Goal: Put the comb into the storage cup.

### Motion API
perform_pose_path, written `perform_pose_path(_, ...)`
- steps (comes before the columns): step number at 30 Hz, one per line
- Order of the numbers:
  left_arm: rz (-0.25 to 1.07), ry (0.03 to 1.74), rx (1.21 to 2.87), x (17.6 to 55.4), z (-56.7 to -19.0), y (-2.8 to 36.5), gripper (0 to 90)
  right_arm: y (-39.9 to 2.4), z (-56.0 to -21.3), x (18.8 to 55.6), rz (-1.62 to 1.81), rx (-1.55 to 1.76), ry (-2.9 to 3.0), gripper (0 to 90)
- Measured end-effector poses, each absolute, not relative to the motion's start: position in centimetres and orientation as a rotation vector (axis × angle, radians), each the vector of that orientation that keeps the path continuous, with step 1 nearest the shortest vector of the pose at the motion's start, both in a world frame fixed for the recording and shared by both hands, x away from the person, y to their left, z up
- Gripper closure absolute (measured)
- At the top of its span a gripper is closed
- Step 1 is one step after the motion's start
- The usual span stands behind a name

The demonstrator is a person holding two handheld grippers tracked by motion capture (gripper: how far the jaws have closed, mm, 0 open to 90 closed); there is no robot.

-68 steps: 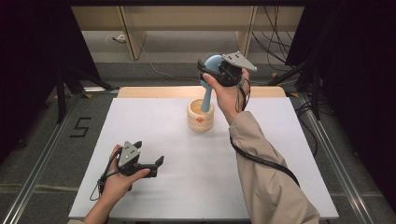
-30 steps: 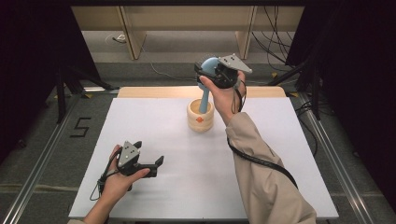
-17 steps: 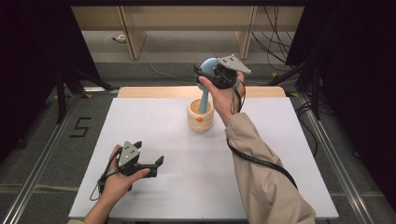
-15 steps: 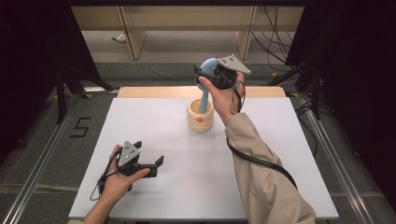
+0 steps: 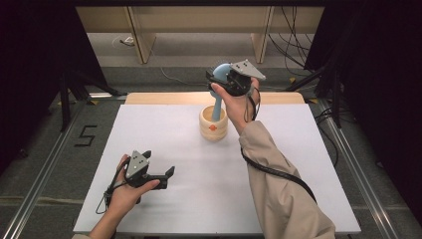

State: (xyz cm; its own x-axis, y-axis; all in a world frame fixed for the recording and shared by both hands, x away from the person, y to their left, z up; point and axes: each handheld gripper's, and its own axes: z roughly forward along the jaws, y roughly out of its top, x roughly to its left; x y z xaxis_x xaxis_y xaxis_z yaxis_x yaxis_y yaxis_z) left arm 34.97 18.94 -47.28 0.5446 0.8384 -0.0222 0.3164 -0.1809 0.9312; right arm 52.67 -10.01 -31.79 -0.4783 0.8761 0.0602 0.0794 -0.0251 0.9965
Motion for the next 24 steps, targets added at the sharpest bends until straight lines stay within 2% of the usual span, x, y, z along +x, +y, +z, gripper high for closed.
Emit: perform_pose_path(24,0.631,0.967,1.747,34.99,-47.29,18.95,0.3,-9.82,-32.41,52.84,1.561,1.014,1.612,20.3)
